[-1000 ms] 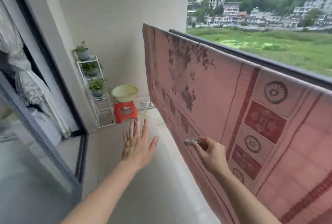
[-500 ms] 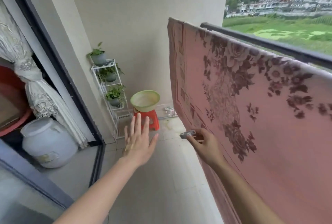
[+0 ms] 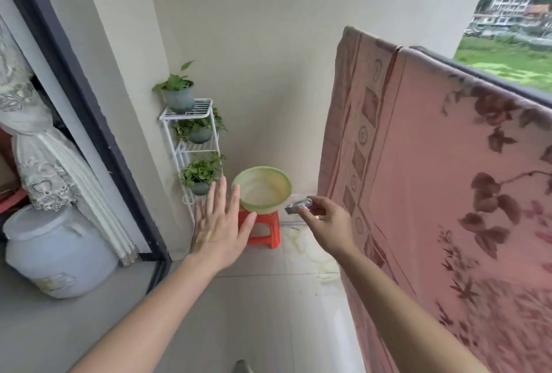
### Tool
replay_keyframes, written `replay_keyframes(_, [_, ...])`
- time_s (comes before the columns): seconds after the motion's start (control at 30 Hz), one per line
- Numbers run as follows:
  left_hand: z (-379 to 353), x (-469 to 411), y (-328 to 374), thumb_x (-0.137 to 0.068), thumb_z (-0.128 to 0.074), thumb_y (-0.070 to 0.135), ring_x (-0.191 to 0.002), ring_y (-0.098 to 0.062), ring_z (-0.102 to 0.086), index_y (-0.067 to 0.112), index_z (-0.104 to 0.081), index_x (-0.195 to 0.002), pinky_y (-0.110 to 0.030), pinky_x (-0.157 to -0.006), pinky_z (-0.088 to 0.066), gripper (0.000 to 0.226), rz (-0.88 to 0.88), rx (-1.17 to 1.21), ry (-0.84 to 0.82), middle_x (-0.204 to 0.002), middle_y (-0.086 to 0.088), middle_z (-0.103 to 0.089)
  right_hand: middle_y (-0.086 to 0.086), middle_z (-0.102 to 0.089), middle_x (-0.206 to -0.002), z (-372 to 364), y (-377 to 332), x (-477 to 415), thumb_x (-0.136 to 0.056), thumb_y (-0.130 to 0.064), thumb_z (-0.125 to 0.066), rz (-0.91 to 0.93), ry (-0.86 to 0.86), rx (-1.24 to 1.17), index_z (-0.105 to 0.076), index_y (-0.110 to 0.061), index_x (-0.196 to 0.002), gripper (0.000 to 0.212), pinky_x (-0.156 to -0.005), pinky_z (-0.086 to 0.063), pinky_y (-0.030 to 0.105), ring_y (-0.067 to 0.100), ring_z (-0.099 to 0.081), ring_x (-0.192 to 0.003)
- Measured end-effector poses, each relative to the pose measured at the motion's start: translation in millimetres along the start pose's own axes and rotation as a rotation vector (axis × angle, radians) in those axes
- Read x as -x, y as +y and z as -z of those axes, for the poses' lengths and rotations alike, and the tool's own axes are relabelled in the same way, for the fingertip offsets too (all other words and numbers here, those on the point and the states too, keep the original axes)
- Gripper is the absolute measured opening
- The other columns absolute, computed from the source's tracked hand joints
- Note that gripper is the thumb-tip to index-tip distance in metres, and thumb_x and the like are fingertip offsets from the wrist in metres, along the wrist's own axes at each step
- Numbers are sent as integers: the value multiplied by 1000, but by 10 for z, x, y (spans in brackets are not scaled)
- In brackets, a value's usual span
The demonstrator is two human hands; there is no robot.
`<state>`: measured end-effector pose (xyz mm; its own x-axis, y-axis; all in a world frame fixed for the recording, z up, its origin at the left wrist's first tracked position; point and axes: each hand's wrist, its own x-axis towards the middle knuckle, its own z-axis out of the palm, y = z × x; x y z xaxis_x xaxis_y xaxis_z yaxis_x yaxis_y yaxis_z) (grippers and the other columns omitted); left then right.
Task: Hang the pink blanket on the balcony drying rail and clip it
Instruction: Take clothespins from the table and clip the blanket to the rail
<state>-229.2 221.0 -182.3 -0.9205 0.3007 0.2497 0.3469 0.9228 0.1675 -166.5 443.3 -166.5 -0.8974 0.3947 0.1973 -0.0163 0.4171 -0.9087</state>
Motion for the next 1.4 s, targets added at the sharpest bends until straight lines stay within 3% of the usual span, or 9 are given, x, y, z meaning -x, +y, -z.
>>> replay_keyframes(0.2, [-348, -1769, -146, -95, -14, 62, -149, -23, 15, 21, -1, -156, -53, -120, -2, 74, -96, 47, -43, -162, -7, 15, -34, -66, -68, -235, 66, -1519, -84, -28, -77, -73, 73, 16, -63, -43, -73, 23, -64, -40, -2, -18, -61, -70])
replay_keyframes(0.37, [-698, -3125, 41, -98, -18, 59, -149, -25, 8, 20, -4, -156, -52, -119, -3, 72, -155, 123, -100, -163, -8, 10, -38, -66, -69, -203, 205, -2588, -86, -20, -75, -82, 163, -47, -66, -42, -74, 27, -64, -39, -4, -21, -60, -70])
replay_keyframes(0.43, [-919, -3547, 155, -98, -18, 59, -150, -25, 7, 20, -4, -156, -50, -120, -4, 71, -173, 127, -126, -163, -8, 10, -36, -68, -74, -164, 337, -2971, -87, -24, -75, -99, 195, -60, -70, -39, -79, 18, -65, -43, 1, -17, -62, -73])
replay_keyframes(0.57, [-1411, -4338, 350, -99, -19, 57, -149, -23, 10, 21, -2, -156, -47, -119, 0, 70, -202, 126, -177, -163, -6, 12, -35, -68, -84, -171, 747, -3865, -87, -38, -71, -122, 221, -33, -69, -56, -77, 21, -77, -50, 17, -13, -63, -83])
replay_keyframes(0.67, [-1709, -4904, 464, -99, -21, 56, -149, -22, 9, 20, -3, -156, -45, -119, 0, 70, -174, 132, -194, -163, -6, 11, -20, -71, -92, -211, 1151, -4623, -88, -38, -70, -138, 225, -62, -74, -41, -97, 10, -83, -54, 25, -6, -64, -85])
replay_keyframes(0.73, [-1858, -5242, 525, -99, -23, 56, -149, -21, 9, 20, -3, -156, -45, -120, -1, 70, -124, 168, -219, -163, -5, 11, -15, -71, -95, -249, 1366, -5107, -90, -36, -70, -143, 224, -74, -72, -25, -106, 20, -81, -53, 22, -9, -63, -83])
replay_keyframes(0.9, [-2204, -6064, 630, -99, -24, 56, -149, -19, 10, 21, -2, -156, -46, -121, -4, 71, -51, 230, -289, -163, -1, 12, -16, -67, -89, -340, 1598, -6190, -93, -36, -66, -173, 224, -123, -66, -32, -106, 14, -63, -42, 5, -16, -59, -73])
replay_keyframes(1.17, [-2939, -7160, 938, -99, -30, 54, -150, -19, 1, 16, -6, -155, -41, -121, -7, 72, -86, 355, -431, -164, -4, -2, -13, -69, -106, -353, 1845, -7031, -96, -39, -63, -184, 280, -139, -65, -34, -114, 19, -76, -51, 16, -9, -61, -85])
replay_keyframes(1.4, [-3575, -8195, 1515, -87, -63, 52, -150, -18, 4, 13, 8, -154, -39, -121, -7, 105, -437, 460, -727, -164, -5, 5, -12, -68, -110, -136, 2052, -7090, -98, -32, -61, -254, 409, -8, -64, -36, -113, 16, -81, -45, 8, -6, -62, -93])
